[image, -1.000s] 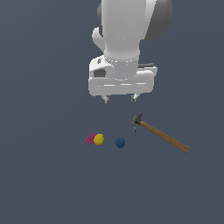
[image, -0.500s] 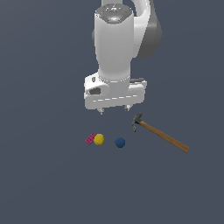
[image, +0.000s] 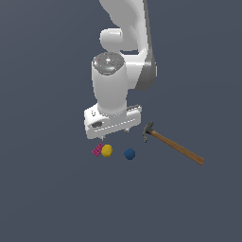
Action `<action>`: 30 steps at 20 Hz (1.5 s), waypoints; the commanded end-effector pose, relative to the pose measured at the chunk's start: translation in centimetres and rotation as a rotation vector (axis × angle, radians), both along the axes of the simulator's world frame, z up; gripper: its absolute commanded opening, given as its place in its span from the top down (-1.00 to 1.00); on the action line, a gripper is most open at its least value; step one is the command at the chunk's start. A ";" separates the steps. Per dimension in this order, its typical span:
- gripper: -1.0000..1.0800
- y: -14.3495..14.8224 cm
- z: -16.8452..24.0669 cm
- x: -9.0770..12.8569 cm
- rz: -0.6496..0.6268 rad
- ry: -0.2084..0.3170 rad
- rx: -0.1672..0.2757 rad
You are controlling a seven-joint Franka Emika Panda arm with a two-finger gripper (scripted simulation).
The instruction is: Pick up a designated object from a clutter of objects.
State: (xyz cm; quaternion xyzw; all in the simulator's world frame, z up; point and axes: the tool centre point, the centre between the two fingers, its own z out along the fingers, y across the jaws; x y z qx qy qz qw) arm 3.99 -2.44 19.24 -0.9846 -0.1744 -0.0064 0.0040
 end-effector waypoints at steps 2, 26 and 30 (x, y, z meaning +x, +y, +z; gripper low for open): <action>-0.92 -1.3 -2.9 0.1 0.076 0.002 -0.005; -0.92 -4.7 -11.6 -0.6 0.290 0.010 -0.011; -0.92 -4.6 -12.9 -0.7 0.292 0.010 -0.012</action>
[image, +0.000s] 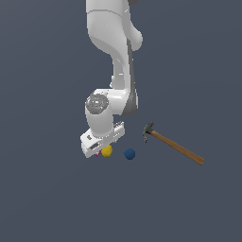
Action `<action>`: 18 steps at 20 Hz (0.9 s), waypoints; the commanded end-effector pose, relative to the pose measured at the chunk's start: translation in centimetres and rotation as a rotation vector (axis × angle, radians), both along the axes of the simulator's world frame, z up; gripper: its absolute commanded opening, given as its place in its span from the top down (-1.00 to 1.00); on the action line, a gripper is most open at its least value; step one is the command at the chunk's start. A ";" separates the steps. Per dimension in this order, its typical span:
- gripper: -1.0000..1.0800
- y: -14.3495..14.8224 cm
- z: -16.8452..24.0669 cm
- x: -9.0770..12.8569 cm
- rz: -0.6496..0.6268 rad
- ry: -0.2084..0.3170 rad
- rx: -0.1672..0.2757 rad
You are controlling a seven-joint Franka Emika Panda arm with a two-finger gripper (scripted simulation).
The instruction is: Pick up a designated object from a clutter of objects.
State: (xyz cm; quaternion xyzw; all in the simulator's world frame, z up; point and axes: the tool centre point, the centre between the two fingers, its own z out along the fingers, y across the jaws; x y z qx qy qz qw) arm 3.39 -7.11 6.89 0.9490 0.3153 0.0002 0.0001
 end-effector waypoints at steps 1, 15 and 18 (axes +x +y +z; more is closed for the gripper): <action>-0.92 0.0 -1.1 -0.1 0.001 0.001 0.000; 1.00 0.0 -4.0 0.0 0.003 0.000 0.000; 1.00 0.0 -4.0 0.0 0.003 0.000 0.000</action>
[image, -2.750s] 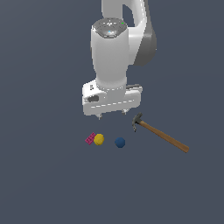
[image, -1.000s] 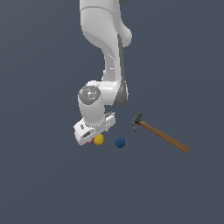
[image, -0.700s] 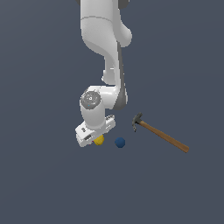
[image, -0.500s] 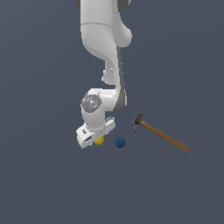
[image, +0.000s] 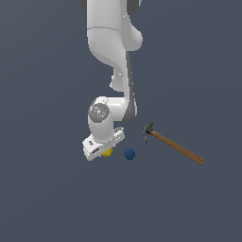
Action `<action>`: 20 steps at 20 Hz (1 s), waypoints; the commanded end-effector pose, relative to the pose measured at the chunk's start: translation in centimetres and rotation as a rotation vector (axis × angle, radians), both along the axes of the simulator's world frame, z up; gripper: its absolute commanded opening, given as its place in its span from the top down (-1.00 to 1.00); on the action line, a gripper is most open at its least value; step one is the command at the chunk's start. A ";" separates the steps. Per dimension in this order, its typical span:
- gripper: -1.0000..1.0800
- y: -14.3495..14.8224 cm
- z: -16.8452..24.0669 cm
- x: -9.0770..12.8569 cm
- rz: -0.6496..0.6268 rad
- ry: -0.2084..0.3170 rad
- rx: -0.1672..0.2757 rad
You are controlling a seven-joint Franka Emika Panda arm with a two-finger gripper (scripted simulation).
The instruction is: Pick up a designated object from a clutter of objects.
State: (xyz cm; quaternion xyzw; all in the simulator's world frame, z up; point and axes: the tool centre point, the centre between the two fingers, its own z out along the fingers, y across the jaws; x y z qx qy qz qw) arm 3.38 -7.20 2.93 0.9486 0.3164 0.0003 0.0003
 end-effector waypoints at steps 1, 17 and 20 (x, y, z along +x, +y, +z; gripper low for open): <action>1.00 0.1 -0.1 0.0 0.001 0.001 0.000; 1.00 3.1 5.1 0.7 0.000 0.000 0.000; 1.00 4.7 7.6 1.1 0.001 0.000 -0.001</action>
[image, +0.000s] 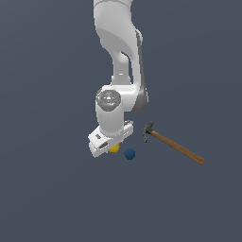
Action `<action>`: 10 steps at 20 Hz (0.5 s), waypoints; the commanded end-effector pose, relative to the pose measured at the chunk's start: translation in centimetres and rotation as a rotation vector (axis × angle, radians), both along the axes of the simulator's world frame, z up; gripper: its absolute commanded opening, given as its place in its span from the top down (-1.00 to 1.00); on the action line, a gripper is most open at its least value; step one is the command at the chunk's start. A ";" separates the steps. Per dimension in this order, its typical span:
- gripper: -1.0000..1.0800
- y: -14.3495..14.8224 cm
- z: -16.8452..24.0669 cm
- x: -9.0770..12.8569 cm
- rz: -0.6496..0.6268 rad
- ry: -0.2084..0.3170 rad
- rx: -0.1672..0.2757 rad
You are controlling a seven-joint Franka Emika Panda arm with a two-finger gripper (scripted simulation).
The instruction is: Pick up a designated object from a clutter of objects.
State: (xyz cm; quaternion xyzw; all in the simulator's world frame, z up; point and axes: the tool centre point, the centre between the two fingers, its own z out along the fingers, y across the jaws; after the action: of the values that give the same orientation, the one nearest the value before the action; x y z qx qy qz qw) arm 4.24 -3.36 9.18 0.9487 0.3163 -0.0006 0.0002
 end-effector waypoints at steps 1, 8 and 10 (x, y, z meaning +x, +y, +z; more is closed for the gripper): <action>1.00 1.4 2.3 0.4 0.001 -0.002 0.000; 1.00 5.8 9.6 1.5 0.001 -0.002 -0.001; 1.00 7.1 11.8 1.8 0.001 -0.002 -0.001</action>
State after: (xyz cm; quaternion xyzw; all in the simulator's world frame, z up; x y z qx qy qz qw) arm 5.83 2.75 19.24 0.9484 0.3170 -0.0001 0.0006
